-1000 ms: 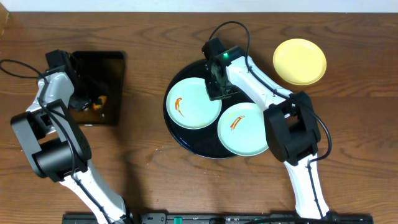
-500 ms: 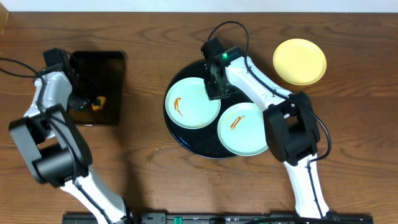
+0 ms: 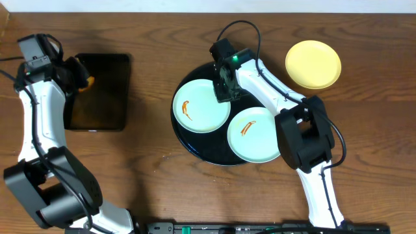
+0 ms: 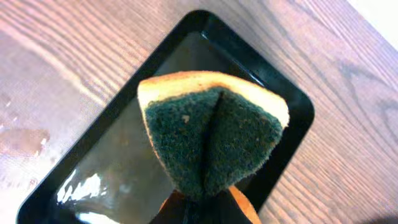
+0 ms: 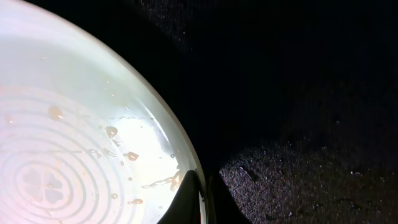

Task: Clean dirty plates on tray and stack at the side

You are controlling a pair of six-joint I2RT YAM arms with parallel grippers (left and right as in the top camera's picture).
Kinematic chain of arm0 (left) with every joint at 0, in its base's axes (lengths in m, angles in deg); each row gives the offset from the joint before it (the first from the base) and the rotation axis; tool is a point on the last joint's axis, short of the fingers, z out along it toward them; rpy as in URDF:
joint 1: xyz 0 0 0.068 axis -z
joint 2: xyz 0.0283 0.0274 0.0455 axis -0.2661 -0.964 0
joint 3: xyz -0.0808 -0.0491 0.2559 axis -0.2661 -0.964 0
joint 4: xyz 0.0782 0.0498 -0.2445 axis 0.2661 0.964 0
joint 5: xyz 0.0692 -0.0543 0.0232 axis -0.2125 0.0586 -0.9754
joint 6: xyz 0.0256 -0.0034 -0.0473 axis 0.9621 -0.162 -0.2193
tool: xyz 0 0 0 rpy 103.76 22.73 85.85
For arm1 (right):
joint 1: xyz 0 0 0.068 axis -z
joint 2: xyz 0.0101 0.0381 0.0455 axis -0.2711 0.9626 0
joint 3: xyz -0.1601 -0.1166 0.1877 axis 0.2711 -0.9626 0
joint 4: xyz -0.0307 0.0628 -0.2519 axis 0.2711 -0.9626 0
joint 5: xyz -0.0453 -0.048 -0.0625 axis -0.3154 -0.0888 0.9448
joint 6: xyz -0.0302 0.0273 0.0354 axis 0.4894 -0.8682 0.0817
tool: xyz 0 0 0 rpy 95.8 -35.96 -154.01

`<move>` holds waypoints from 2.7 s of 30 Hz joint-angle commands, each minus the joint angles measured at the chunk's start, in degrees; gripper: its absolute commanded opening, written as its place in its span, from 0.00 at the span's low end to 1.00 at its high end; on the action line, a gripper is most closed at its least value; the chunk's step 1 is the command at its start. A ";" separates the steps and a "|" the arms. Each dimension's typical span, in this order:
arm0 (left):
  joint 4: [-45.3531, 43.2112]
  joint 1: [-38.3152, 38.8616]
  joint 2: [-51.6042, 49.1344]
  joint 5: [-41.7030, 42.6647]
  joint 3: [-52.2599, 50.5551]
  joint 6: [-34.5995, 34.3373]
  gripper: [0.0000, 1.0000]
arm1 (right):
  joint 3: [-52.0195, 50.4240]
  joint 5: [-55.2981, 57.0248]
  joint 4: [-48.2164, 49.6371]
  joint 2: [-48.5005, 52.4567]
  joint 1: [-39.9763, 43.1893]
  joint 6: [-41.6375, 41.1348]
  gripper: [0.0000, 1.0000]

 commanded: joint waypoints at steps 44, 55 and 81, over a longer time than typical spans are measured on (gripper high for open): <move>-3.61 3.26 14.53 8.92 -2.60 6.32 0.07 | 0.46 0.42 0.94 1.27 -0.52 -1.42 0.01; -2.73 7.50 0.98 5.73 -5.95 8.02 0.08 | 0.46 0.44 0.33 1.27 -0.52 -1.40 0.01; 14.23 23.91 8.33 19.19 -5.44 -9.20 0.07 | 0.46 -3.06 0.04 1.29 -0.37 -1.97 0.01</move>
